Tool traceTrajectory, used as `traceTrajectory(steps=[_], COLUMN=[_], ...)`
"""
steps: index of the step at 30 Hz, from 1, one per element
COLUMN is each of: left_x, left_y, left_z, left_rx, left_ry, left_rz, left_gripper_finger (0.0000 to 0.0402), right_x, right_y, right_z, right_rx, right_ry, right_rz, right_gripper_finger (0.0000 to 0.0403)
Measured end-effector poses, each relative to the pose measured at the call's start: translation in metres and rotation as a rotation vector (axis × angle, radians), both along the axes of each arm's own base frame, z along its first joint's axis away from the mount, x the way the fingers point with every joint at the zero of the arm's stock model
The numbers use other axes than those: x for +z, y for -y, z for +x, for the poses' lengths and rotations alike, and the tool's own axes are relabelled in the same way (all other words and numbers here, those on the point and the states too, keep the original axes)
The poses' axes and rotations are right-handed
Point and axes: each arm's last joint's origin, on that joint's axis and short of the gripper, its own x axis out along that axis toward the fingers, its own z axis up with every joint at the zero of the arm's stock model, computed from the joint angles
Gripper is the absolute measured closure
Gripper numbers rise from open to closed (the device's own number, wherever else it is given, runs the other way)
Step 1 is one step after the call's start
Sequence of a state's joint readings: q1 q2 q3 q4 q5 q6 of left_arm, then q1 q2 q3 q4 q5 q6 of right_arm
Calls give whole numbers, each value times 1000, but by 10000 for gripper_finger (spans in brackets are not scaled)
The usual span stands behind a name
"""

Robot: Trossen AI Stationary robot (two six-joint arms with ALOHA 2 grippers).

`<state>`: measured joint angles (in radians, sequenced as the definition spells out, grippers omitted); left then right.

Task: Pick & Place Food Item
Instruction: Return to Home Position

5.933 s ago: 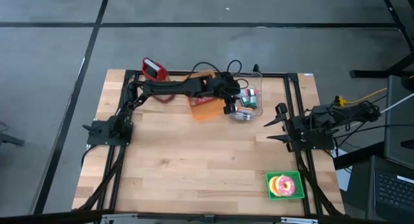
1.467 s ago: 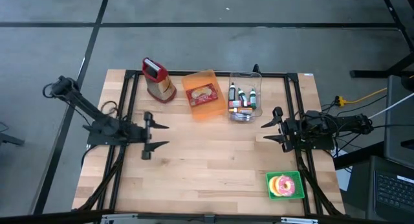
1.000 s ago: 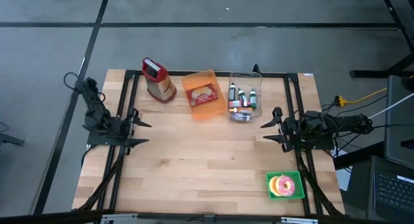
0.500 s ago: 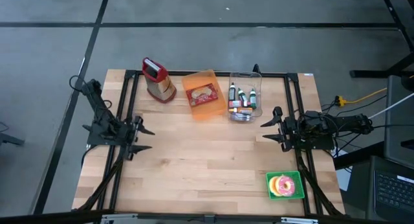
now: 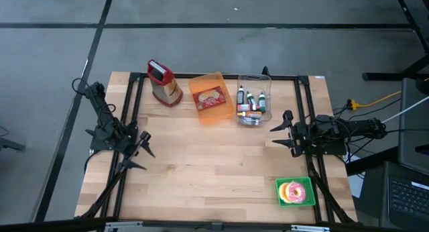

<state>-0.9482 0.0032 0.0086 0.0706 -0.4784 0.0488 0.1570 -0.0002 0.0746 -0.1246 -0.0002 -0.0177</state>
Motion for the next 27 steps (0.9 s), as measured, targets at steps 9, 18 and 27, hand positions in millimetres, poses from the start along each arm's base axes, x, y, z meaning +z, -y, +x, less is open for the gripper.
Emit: traceTrajectory(steps=[9,18,27], left_x=[0,-1,-4], left_y=[1,2,3], left_z=[0,0,1], left_rx=[-40,-53,-55], left_ry=[19,15,-16], left_rz=[43,53,53], left_gripper_finger=[151,151,151], right_x=[0,1,-2], right_y=[0,0,-8], right_z=[0,0,-2], right_rx=[19,20,283], right_ry=[12,22,-13], right_rz=[-62,-97,3], right_gripper_finger=[192,192,192])
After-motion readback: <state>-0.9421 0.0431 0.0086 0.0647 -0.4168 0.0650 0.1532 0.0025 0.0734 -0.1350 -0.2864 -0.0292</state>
